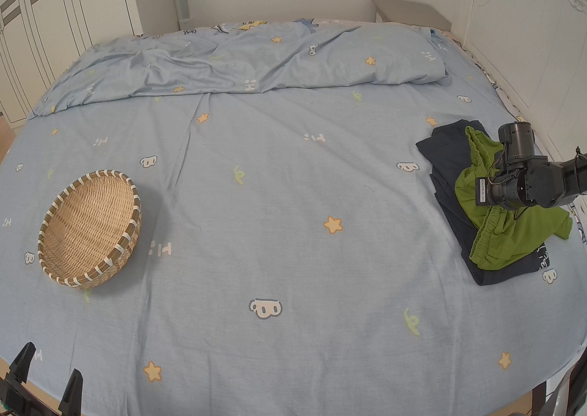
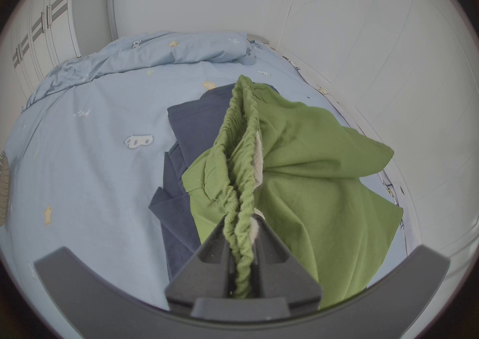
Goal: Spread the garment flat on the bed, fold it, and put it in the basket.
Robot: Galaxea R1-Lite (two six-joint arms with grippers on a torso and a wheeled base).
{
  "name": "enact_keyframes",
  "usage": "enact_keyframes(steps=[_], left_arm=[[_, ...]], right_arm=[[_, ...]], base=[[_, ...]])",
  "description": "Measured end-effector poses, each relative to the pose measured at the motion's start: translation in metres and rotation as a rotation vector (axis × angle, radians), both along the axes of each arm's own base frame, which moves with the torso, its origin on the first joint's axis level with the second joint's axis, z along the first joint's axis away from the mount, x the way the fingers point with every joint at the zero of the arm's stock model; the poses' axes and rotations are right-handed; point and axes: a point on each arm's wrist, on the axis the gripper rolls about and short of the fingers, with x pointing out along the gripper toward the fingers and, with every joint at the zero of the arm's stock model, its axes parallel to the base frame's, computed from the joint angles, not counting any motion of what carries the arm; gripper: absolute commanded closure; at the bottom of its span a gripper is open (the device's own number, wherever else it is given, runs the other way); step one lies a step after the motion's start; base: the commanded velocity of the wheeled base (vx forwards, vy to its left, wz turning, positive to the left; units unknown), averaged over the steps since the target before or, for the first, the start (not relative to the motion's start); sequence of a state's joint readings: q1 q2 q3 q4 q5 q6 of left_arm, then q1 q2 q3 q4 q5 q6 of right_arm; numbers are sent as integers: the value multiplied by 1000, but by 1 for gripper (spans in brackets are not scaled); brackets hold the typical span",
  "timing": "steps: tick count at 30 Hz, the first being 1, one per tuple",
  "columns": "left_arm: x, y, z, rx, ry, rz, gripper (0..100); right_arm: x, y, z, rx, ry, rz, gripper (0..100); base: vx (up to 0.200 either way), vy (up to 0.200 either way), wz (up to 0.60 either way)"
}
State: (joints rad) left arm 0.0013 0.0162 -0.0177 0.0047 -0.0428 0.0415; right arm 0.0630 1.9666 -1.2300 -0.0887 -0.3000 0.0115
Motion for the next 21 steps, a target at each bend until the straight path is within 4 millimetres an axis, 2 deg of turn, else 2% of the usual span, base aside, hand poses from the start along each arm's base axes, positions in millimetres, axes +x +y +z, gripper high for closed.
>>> enact_keyframes(steps=[6,10,17,21], left_arm=[[0,0,0,0,0,0,0],[0,0,0,0,0,-1,0],[0,0,0,0,0,0,0],[0,0,0,0,0,0,0]], right_arm=[[-12,14,18,0,32,40,100],[-23,25,39,21,68,64,100],[-46,58,83,165,94,152,100],[-59,83,97,266,90,224,100]], base=[[0,0,0],[0,0,0],[0,0,0],[0,0,0]])
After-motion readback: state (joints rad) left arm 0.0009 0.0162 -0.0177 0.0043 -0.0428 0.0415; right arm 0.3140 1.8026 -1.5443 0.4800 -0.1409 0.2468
